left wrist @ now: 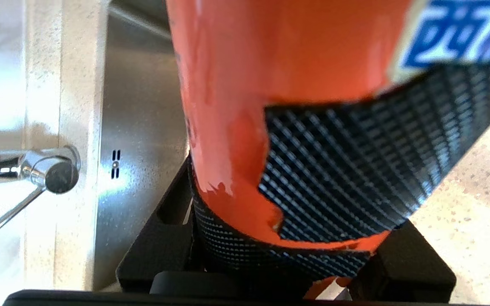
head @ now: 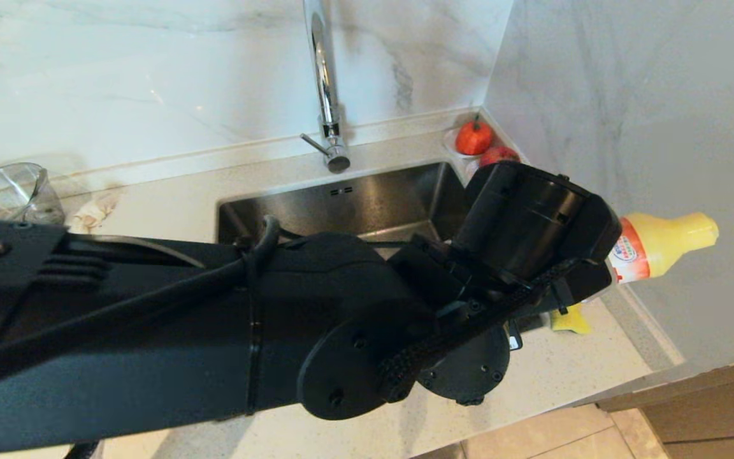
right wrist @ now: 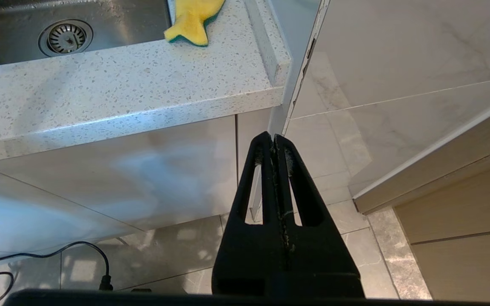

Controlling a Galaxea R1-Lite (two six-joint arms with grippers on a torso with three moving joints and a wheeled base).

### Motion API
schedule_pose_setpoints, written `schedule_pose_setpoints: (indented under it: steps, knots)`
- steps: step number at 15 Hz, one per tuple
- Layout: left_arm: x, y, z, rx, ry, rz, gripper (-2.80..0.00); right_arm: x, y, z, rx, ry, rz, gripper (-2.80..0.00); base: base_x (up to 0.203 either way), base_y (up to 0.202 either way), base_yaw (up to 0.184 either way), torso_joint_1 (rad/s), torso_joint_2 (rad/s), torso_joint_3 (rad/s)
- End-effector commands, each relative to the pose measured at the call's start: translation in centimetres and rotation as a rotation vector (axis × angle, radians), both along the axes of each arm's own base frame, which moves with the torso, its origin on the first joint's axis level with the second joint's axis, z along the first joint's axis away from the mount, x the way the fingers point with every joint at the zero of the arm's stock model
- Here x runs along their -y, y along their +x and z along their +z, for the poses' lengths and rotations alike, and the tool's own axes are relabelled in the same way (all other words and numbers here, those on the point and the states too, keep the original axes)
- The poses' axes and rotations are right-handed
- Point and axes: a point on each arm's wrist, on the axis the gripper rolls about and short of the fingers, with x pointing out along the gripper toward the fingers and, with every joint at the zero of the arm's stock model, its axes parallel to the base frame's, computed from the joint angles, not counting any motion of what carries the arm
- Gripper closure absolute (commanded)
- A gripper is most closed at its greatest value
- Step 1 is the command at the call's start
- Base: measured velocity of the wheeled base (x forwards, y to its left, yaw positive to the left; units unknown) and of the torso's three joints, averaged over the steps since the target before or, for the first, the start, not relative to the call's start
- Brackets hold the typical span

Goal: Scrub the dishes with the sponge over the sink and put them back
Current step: Squeeze it onto the sponge

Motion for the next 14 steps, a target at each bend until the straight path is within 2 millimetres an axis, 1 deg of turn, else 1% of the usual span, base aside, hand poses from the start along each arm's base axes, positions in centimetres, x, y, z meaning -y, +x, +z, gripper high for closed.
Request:
schedule_pose_setpoints:
  steps: [1,3,7,12,14]
  knots:
    - [0.7,0.4,-1.5,0.006,0.062,0.013,0.00,0.0,0.0,0.0,0.000,0.000,0.000,0.00,0.000,0.000,0.000,0.000,0.00,0.000]
    - [1.1,0.7,-2.7,0.011,0.102,0.049,0.00,0.0,0.0,0.0,0.000,0.000,0.000,0.00,0.000,0.000,0.000,0.000,0.00,0.000]
    - [1.7,1.2,-4.4,0.038,0.161,0.132,0.00,0.0,0.0,0.0,0.000,0.000,0.000,0.00,0.000,0.000,0.000,0.000,0.00,0.000]
    - [2.7,1.7,-6.9,0.044,0.213,0.176,0.00,0.0,0.0,0.0,0.001,0.000,0.000,0.00,0.000,0.000,0.000,0.000,0.00,0.000]
    - [3.3,1.8,-7.3,0.051,0.217,0.187,0.00,0.0,0.0,0.0,0.000,0.000,0.000,0.00,0.000,0.000,0.000,0.000,0.00,0.000]
